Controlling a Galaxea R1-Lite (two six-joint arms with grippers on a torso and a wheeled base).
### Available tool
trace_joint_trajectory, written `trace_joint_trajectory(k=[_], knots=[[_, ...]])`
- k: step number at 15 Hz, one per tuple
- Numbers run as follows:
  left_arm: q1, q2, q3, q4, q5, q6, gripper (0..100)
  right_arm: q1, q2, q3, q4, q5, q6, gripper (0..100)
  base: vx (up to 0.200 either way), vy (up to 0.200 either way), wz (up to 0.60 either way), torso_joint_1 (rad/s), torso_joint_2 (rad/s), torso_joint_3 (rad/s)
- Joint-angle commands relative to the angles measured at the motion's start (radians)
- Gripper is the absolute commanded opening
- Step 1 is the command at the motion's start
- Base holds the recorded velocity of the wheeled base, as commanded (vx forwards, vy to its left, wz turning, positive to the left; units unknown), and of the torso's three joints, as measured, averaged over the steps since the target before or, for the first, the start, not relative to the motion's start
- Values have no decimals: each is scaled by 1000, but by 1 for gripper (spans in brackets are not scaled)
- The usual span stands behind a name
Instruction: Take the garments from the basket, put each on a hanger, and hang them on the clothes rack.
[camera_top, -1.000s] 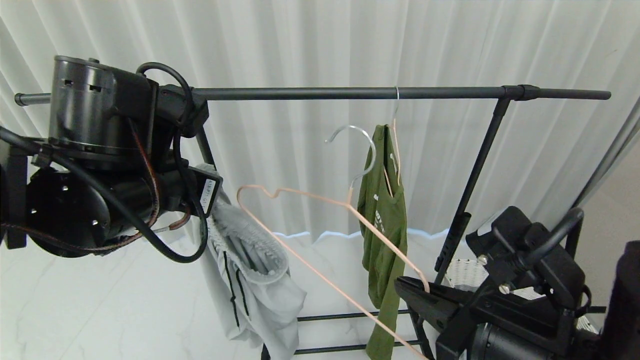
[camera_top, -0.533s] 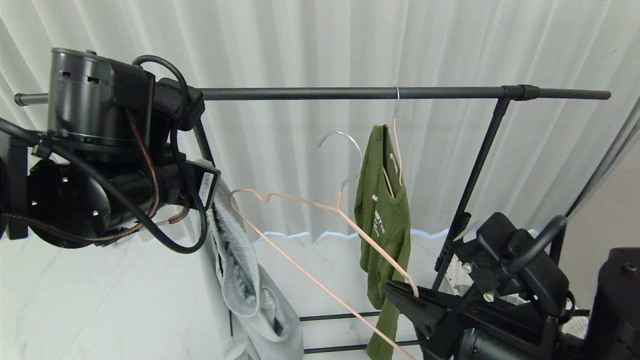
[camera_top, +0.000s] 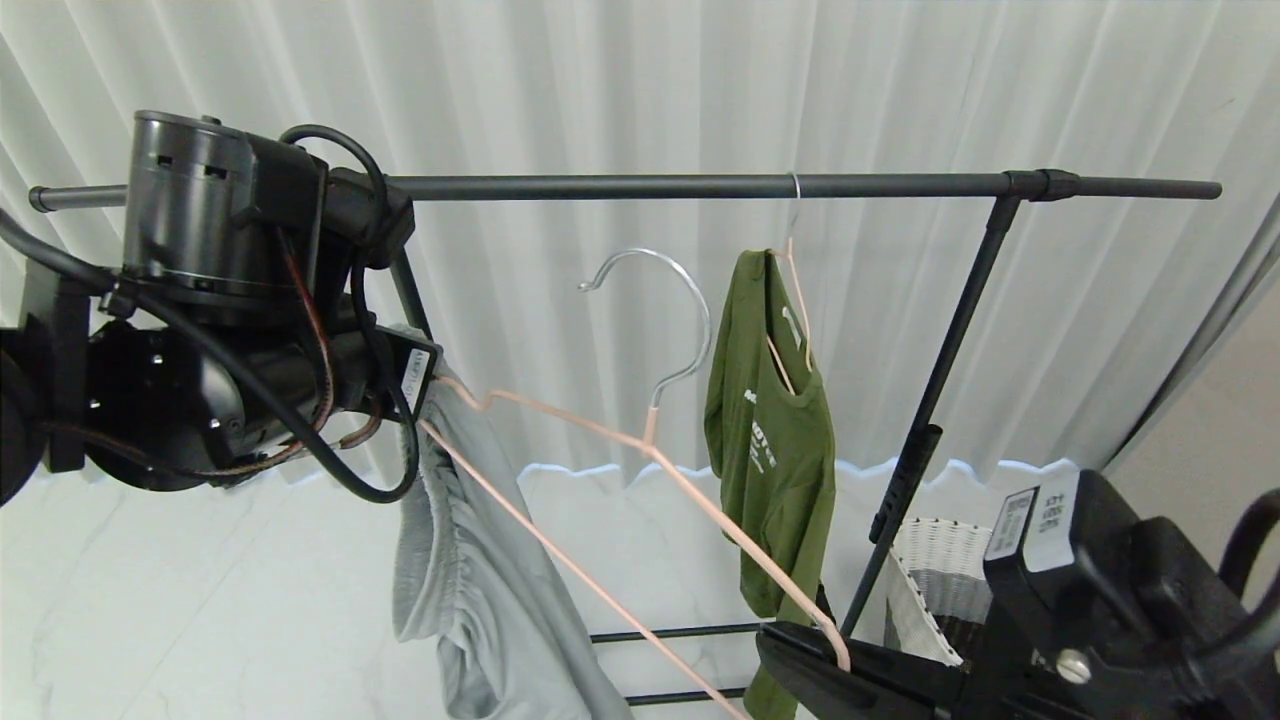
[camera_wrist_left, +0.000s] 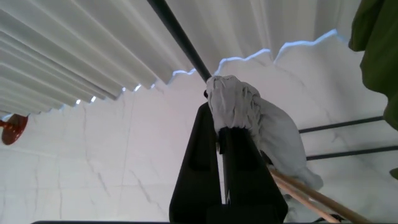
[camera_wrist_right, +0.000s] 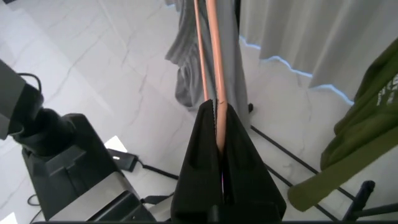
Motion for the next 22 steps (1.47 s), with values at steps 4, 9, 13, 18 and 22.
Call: trace_joint_trajectory(k=[4,9,13,18,22], knots=[[6,5,-2,0,34,0,0,29,1,10,1,1,1,0,0,0,0,0,0,0],[6,5,-2,0,35,0,0,51,7,29,0,1,4,0,0,0,0,0,0,0],[6,1,-7,0,35,0,0,46,33,24,-2,0,6,0,0,0,0,0,0,0],[4,-4,-1,0,35,0,0,-54,61,4,-8,-3,4,0,0,0,0,0,0,0],[-5,5,-5,-2,34,-21,0,-81,143,-16,-116,-6,4,0,0,0,0,0,0,0]])
